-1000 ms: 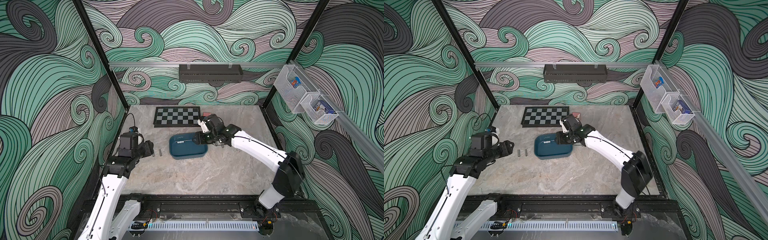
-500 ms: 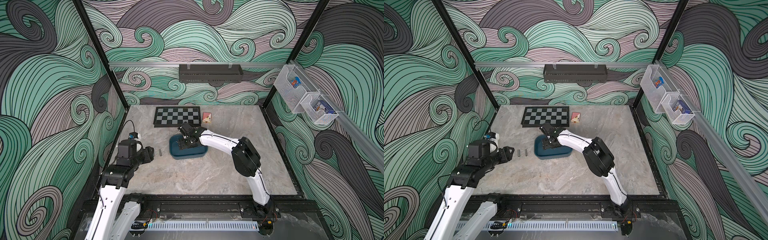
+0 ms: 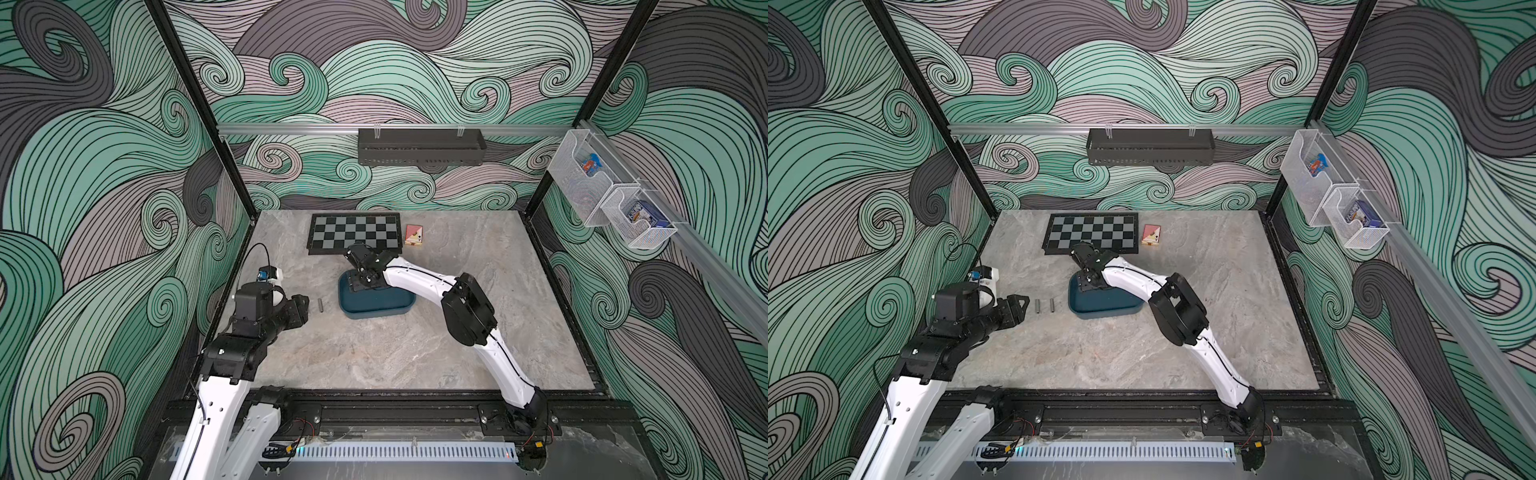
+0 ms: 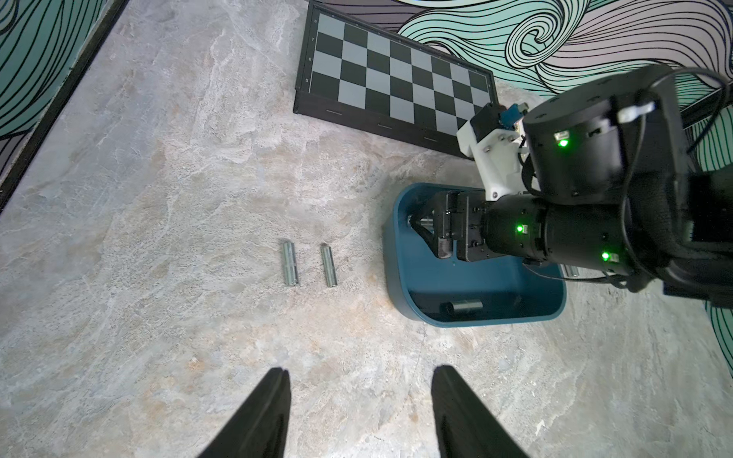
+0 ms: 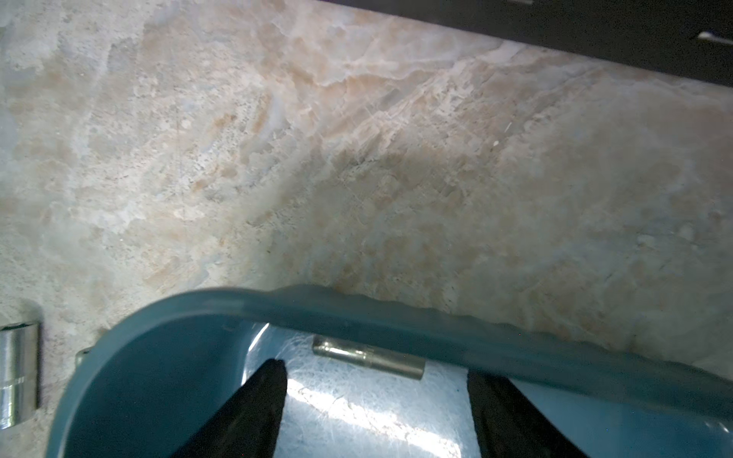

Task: Take out the socket from the storage box
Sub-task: Pick up the socket head from the storage box.

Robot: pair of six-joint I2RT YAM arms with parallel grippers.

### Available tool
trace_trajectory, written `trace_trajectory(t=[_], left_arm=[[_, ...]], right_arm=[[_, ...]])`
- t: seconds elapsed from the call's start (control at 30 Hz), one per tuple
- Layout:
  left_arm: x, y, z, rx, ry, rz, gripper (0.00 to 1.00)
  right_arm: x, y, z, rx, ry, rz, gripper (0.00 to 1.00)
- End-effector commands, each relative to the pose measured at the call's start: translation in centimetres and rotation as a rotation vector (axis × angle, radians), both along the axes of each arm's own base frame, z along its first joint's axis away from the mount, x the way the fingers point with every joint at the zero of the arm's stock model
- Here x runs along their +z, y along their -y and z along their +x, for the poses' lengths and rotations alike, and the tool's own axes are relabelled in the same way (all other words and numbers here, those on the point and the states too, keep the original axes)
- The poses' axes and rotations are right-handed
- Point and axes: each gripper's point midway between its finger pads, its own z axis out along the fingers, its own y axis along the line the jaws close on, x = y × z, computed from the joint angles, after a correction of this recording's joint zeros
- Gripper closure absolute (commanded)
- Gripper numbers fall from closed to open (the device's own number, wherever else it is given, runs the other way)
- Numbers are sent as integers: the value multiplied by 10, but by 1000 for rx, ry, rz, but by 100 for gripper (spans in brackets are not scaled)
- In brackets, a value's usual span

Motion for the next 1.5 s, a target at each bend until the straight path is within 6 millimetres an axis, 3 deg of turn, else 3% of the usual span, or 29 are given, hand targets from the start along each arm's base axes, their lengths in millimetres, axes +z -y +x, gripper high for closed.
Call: trace_trajectory(t=[0.0,0.47,0.73,0.97,1.3,1.47], left_arm=[[4,1,-2,-17,20,18,40],[5,4,-2,-29,31,16,40],[5,6,0,-38,35,10,40],[5,6,0,-36,40,11,39],[3,7,2,-37,30,8,39],[2,7,2,-35,28,9,40]], right_arm=[[-6,4,3,-39,8,-48,25],[-38,3,-3,-31,-32,-124,33],[-31,-2,1,-37,-26,-97,50],[-1,-5,-3,-31,-16,-45,59],[70,2,-23,-16,20,42,62],[113,19,-34,2,68,68,63]])
